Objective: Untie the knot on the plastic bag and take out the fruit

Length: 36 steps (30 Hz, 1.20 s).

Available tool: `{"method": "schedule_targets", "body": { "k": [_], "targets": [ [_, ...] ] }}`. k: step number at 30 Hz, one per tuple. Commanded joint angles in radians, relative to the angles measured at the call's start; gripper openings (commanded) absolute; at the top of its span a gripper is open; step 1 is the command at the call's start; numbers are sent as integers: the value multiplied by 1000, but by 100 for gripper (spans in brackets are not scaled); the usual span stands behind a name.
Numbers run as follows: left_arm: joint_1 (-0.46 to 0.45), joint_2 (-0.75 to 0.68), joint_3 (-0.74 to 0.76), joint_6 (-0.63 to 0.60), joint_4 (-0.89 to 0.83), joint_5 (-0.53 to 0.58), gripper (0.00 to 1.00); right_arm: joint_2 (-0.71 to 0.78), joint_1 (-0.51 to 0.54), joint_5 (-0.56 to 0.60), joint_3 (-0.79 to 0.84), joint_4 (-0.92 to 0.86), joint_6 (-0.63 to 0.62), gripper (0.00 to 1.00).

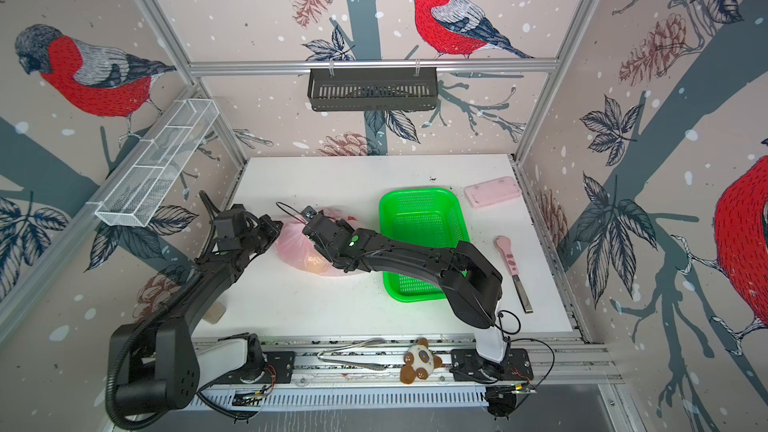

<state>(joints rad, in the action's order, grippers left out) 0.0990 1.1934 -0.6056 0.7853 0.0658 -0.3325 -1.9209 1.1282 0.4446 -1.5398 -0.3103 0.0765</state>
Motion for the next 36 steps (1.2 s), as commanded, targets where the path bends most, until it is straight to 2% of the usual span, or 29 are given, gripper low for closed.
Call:
{"method": "schedule_targets", "body": {
  "k": [1,5,9,13,18,26,28,30,33,36],
  "targets": [
    [2,3,3,2,47,11,0,7,-5,12,2,-1,-1,22],
    [2,21,0,6,58,20,0,53,-11,15,34,2,9,11],
    [2,37,-3,8,66,37,0,134,-27,21,101,21,33,6],
    [2,42,-2,15,74,53,0,237,-68,10,200,61,83,5],
    [3,40,3,26,78,49,0,355,-152,-67,351,129,184,4],
    [4,23,10,44,78,6,0,412,-197,-95,439,167,250,5],
    [4,16,10,45,78,-14,14,412,-195,-102,437,171,249,8],
    [4,0,10,42,71,-33,33,412,-191,-103,435,172,246,15],
    [4,-45,-9,6,5,-31,51,422,-185,-97,435,178,249,28],
    [1,-95,-47,-56,-105,-25,64,438,-185,-95,441,190,256,35]
  ]
}}
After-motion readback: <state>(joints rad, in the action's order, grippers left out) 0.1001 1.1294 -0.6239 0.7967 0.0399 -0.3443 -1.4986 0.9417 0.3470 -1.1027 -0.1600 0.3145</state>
